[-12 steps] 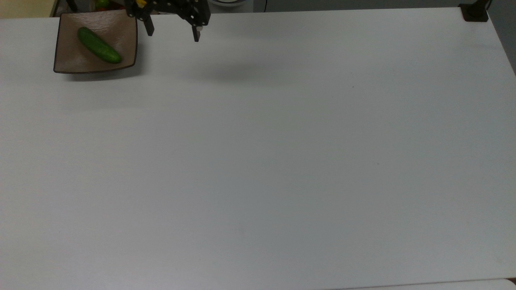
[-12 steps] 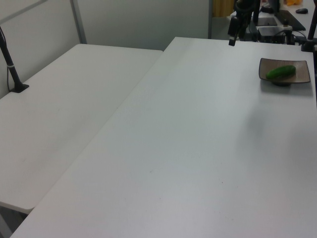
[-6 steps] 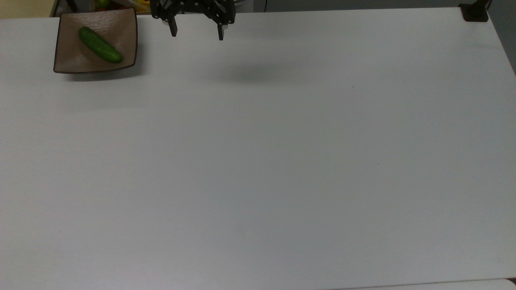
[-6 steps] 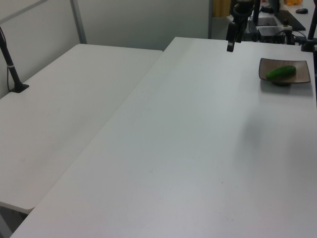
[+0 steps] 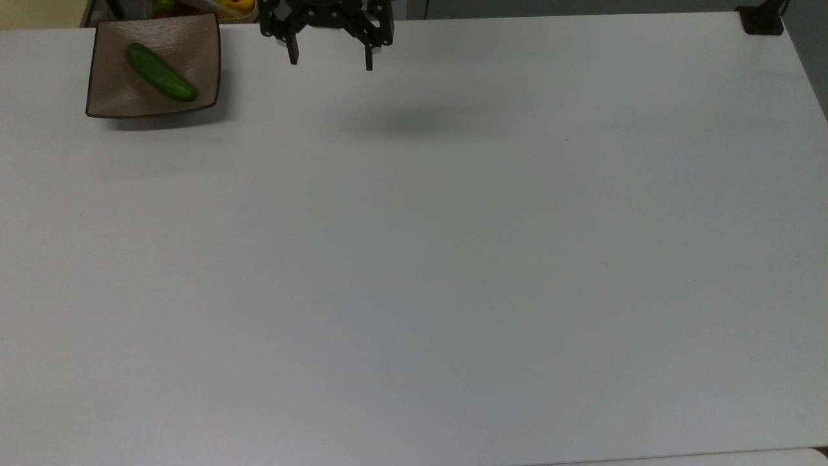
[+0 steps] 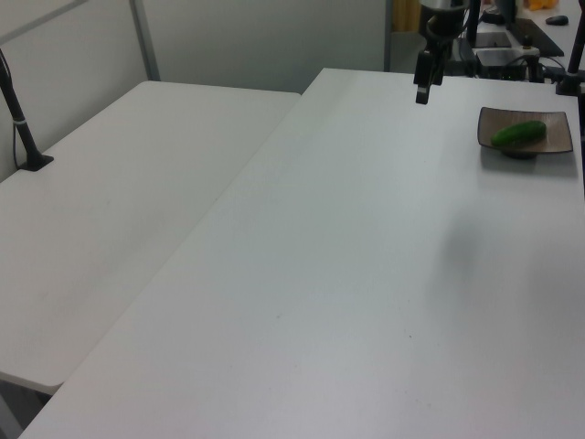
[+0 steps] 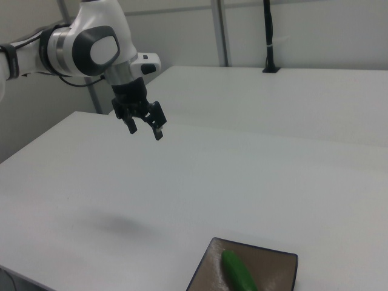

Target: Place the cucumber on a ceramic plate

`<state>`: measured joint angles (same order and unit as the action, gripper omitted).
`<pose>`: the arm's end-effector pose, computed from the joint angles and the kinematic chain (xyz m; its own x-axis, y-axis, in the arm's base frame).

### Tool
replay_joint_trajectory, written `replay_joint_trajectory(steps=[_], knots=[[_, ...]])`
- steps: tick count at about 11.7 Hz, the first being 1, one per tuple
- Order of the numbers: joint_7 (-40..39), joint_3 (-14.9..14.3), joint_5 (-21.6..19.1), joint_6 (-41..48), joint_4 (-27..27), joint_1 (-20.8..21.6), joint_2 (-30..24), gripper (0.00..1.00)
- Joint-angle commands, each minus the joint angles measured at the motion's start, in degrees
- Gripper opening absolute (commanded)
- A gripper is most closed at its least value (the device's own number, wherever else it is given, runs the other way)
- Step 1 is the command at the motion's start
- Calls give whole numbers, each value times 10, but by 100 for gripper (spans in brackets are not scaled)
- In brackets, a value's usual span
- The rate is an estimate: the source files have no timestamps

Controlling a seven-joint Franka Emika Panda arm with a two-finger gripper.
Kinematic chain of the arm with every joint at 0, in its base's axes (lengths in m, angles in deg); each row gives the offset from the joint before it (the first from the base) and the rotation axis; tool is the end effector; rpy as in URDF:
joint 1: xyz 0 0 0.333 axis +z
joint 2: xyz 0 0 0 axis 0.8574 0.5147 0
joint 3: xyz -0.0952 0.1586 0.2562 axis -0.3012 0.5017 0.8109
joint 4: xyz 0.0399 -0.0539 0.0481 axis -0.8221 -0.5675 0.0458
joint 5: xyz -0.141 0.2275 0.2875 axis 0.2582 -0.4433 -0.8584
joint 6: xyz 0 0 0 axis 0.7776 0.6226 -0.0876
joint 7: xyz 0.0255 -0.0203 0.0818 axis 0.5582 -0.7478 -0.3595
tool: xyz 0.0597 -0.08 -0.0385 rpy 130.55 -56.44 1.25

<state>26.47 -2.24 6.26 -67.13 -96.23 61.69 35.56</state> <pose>0.5681 0.0468 0.5577 0.9967 0.0036 0.0812 0.0020 -0.9998 0.0197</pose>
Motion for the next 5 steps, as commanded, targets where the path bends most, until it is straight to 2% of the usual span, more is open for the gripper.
replay_joint_trajectory(steps=[1,5], knots=[[9,4,13,14,11,7,8,100],[6,4,13,12,10,6,8,100]])
